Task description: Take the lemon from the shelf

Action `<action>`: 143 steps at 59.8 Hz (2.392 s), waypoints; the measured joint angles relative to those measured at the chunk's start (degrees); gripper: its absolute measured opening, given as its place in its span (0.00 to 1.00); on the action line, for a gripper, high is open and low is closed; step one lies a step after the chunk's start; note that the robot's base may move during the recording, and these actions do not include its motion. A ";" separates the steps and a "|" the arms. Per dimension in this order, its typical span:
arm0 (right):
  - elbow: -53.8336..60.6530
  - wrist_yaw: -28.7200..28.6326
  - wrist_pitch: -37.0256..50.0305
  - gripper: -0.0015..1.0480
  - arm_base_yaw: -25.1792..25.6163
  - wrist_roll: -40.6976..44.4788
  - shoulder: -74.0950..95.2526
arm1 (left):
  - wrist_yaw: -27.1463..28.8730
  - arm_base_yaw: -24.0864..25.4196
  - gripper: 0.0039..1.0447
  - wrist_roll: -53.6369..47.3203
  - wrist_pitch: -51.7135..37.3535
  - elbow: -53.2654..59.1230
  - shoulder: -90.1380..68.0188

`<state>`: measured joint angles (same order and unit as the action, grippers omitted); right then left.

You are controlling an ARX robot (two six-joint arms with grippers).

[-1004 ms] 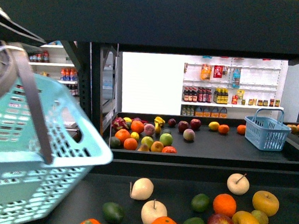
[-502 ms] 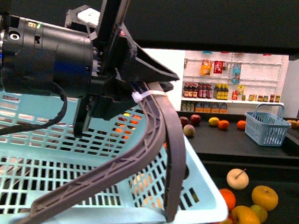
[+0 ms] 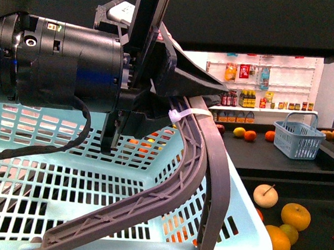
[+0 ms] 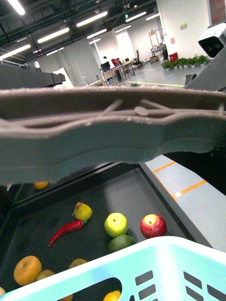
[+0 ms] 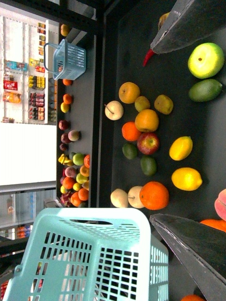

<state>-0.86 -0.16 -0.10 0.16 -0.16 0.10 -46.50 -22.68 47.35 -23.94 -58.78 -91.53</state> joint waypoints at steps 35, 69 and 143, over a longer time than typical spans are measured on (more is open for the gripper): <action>-42.62 -12.41 21.31 0.98 15.58 7.43 103.73 | 0.04 -0.22 0.09 -0.81 0.00 -0.07 -0.17; -66.03 -22.64 26.05 0.98 8.39 30.88 139.08 | -0.02 -0.22 0.09 -0.85 0.02 -0.07 -0.20; -89.68 -19.69 24.90 0.50 4.70 34.10 161.00 | 0.00 -0.22 0.09 -0.85 0.02 -0.07 -0.20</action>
<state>-90.54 -19.86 24.80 4.86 33.93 161.10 -46.50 -22.90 46.50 -23.92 -58.85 -91.72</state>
